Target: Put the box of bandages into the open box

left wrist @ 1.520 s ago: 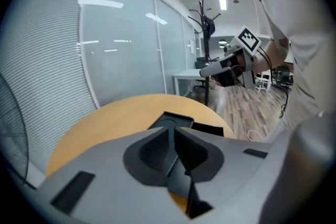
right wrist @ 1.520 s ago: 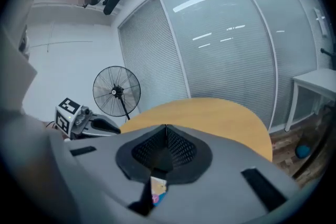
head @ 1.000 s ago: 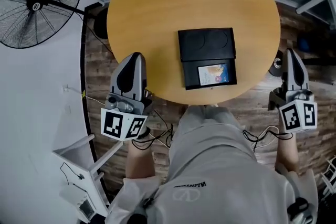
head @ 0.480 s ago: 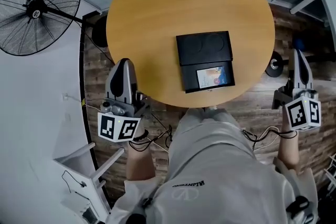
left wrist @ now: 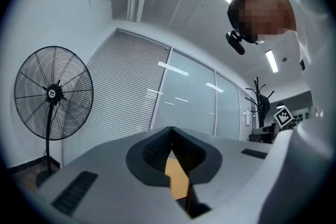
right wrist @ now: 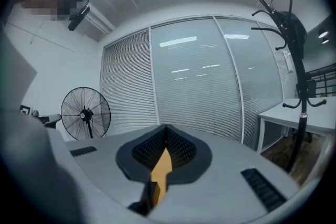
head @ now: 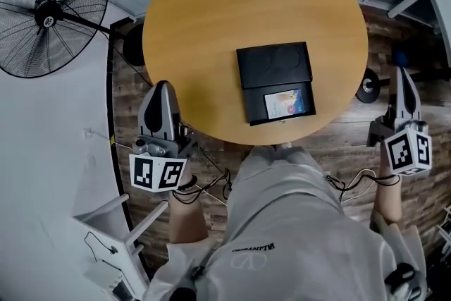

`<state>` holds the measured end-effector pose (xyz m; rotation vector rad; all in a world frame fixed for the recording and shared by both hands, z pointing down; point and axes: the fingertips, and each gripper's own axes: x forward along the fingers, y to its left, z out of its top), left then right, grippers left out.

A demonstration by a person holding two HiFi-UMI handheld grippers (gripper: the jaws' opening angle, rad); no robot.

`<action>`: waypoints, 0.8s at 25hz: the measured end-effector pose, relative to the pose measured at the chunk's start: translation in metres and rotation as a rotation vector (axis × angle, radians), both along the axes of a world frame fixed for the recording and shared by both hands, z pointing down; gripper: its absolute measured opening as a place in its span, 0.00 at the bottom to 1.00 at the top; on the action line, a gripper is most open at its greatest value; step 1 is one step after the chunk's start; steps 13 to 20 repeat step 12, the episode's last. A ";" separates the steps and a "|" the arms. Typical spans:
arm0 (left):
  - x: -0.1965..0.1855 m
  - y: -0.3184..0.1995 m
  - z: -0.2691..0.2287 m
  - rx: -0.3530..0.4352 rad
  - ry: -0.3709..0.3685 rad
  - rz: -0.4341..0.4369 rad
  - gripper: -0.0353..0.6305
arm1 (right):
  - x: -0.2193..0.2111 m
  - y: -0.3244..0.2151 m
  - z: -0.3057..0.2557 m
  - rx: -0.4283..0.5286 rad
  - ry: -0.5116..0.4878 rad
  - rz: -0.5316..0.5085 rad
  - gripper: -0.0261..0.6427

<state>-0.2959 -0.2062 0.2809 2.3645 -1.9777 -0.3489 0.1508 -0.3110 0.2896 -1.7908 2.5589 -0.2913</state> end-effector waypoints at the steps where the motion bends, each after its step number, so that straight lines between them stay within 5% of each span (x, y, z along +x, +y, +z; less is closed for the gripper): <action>1: 0.001 0.000 0.000 -0.001 -0.001 0.003 0.06 | 0.001 0.000 0.001 -0.002 0.000 -0.001 0.06; 20: 0.009 0.002 -0.002 0.002 -0.010 0.024 0.06 | 0.003 -0.002 -0.002 -0.011 -0.005 0.003 0.06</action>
